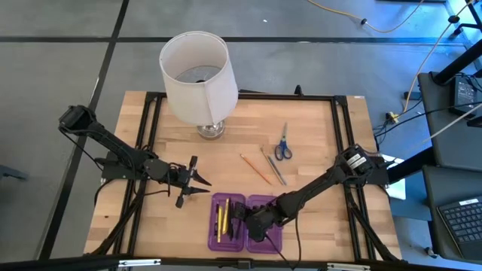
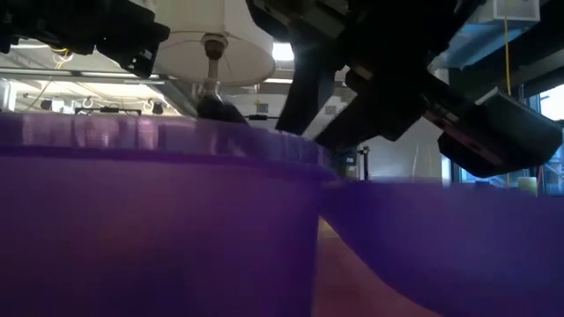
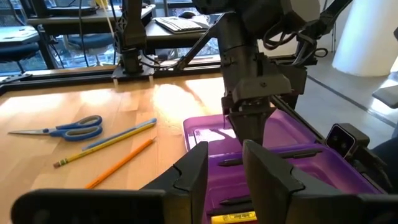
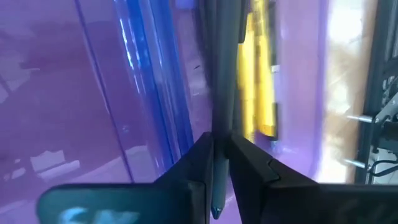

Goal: Pick & place school supplies into a supply box
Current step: Put the black pen into the violet supply box, then put the orange pencil into the violet supply box

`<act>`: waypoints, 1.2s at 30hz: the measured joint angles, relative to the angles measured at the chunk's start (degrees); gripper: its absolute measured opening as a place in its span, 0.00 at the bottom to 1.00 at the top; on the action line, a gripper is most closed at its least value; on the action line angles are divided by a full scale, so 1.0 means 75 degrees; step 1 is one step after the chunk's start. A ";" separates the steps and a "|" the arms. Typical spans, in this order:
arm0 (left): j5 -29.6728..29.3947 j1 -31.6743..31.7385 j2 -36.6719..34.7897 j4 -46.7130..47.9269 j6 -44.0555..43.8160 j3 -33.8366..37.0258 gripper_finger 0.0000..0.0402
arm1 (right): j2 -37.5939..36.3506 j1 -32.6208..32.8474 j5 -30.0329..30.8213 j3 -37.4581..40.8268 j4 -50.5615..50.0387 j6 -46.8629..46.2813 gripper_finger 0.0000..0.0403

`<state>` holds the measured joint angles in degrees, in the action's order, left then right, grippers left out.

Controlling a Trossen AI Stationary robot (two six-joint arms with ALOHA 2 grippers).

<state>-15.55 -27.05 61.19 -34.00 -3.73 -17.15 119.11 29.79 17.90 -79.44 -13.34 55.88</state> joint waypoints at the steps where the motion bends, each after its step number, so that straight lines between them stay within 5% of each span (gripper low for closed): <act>1: 0.0000 0.0000 0.0000 0.0000 -0.0001 0.0000 0.24 | 0.0000 -0.0002 -0.0008 0.0003 -0.0056 0.0000 0.12; 11: 0.0000 -0.0002 0.0000 0.0002 0.0000 0.0000 0.24 | 0.0000 -0.0005 -0.0008 0.0007 -0.0114 0.0116 0.13; 21: 0.0000 0.0000 0.0000 0.0000 0.0000 0.0000 0.24 | -0.0001 -0.0008 0.0161 0.0015 -0.0007 0.0359 0.25; 28: 0.0312 -0.0003 0.0000 -0.0003 -0.0205 0.0000 0.24 | -0.0272 0.0000 0.0997 -0.0157 -0.0562 -0.1451 0.26; 36: 0.0473 -0.0003 0.0000 -0.0062 -0.0402 0.0000 0.24 | -0.1777 -0.0123 0.0596 -0.0175 -0.2248 -0.5220 0.26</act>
<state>-12.01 -27.07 61.19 -34.46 -6.74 -17.15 105.78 28.87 22.38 -80.75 -30.20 16.73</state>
